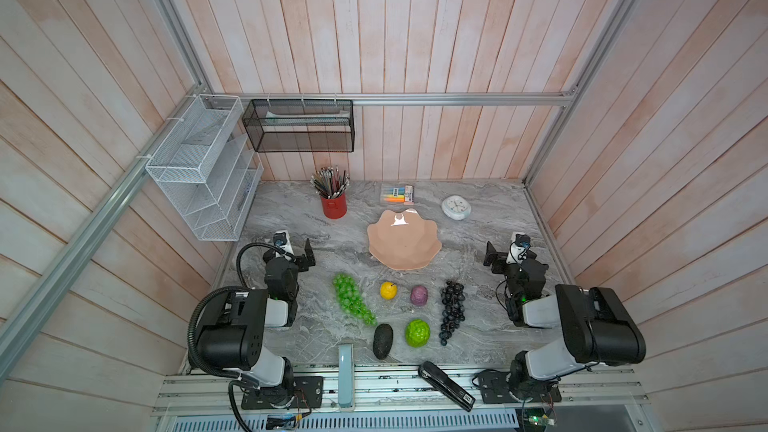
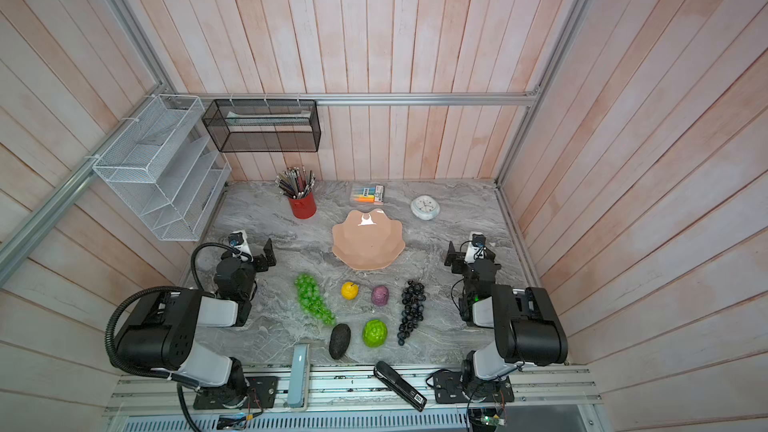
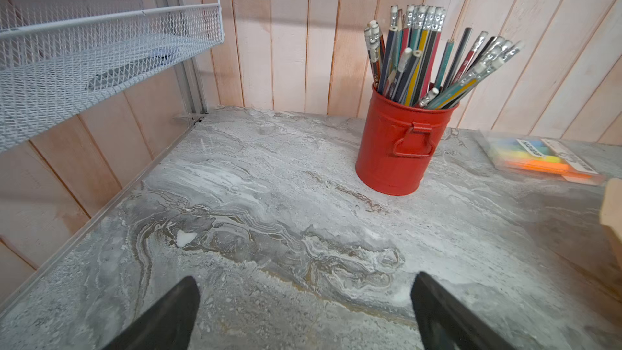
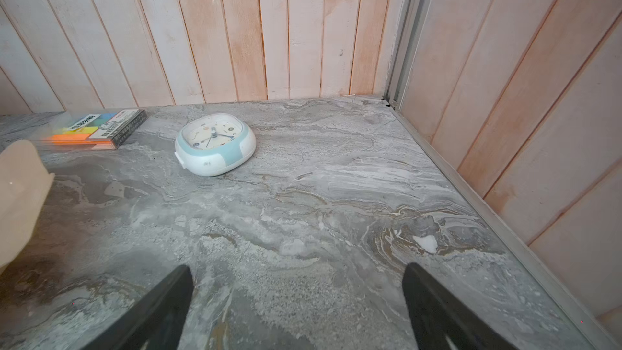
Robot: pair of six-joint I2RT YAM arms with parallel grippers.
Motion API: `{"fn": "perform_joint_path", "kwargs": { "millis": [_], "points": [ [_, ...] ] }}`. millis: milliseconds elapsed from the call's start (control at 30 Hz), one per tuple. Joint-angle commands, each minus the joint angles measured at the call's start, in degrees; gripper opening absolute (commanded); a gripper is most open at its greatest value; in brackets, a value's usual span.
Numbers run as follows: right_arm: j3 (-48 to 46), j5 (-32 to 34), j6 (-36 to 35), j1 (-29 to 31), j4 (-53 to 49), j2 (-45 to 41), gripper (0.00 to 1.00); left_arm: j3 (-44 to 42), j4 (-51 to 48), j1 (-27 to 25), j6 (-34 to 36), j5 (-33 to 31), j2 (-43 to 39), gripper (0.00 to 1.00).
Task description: Place and organize the fake fruits in the fruit bowl
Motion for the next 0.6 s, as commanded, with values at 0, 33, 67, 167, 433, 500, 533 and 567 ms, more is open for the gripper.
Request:
{"fn": "perform_joint_path", "kwargs": {
  "millis": [0,33,67,167,433,500,533,567],
  "points": [
    [0.8,0.9,0.0,0.3,0.6,-0.7,0.98,0.1,1.6,-0.2,0.6,0.0,-0.2,1.00],
    [0.8,0.9,0.0,0.3,0.6,-0.7,0.98,0.1,1.6,-0.2,0.6,0.0,-0.2,1.00],
    [0.8,0.9,0.0,0.3,0.6,-0.6,0.98,0.0,1.6,-0.2,0.6,0.0,-0.2,1.00],
    [0.8,0.9,0.0,0.3,0.7,-0.7,0.98,0.0,1.6,-0.2,0.7,0.0,-0.2,1.00],
    [0.8,0.9,0.0,0.3,0.6,-0.6,0.98,0.1,1.6,-0.2,0.6,0.0,-0.2,1.00],
    [0.7,1.0,0.2,0.4,0.5,-0.6,0.98,0.0,1.6,-0.2,0.6,0.0,-0.2,1.00],
    [0.9,1.0,0.2,0.3,0.3,-0.7,0.98,0.0,1.6,-0.2,0.6,0.0,-0.2,1.00],
    [0.9,1.1,0.3,0.2,0.1,-0.7,0.98,0.1,1.5,-0.1,0.6,0.1,-0.2,1.00]
  ]
}}
